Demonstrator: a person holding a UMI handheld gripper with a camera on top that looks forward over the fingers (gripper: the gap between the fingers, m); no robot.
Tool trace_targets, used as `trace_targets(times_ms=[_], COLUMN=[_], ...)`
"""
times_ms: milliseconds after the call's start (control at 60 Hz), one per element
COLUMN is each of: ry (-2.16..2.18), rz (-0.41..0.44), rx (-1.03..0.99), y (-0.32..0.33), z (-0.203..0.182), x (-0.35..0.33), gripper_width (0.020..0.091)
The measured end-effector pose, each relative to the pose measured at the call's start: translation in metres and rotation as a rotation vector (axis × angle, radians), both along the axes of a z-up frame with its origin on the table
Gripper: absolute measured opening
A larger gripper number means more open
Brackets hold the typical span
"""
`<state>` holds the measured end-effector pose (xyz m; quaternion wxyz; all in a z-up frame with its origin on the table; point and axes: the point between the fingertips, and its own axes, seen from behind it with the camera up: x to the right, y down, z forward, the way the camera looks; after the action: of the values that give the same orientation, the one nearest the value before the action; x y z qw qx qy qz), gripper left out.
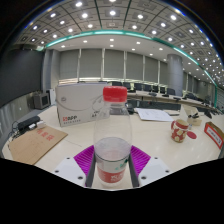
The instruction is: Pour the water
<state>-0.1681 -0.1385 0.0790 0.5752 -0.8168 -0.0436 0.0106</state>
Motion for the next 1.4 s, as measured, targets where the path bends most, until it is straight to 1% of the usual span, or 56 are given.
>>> trace_targets(times_ms=[233,317,333,350,450,633,783,917,1017,1033,1133,1283,1383,1400], ry=[-0.015,0.002,0.010,0.018,0.070,0.363,0.697,1.061,1.350,1.400,1.666,2.046,2.145,2.151], rz=[-0.001,0.014,0.018,0.020,0.014,0.016,0.024,0.033,0.008,0.006,-0.038,-0.097,-0.151,-0.153], rx=[0.013,0.005,0.005,0.005,0.030,0.070,0.097,0.081,0.043,0.032,-0.021,-0.096,-0.126,-0.134], y=[0.003,0.002,0.002,0.003,0.011,0.040,0.074,0.106,0.134,0.131,0.156,0.177,0.187,0.178], z=[0.006,0.015,0.018,0.022,0.052,0.128,0.185,0.217,0.218,0.221,0.200,0.169,0.141,0.142], x=[-0.003,-0.009,-0.010,-0.010,-0.006,0.007,0.044,0.085,0.123,0.129,0.156,0.187,0.202,0.205], gripper_width=[0.0385,0.0373,0.0363,0.0334,0.0334,0.0333,0.0333,0.0332,0.0331,0.0331,0.0332,0.0331,0.0332,0.0332])
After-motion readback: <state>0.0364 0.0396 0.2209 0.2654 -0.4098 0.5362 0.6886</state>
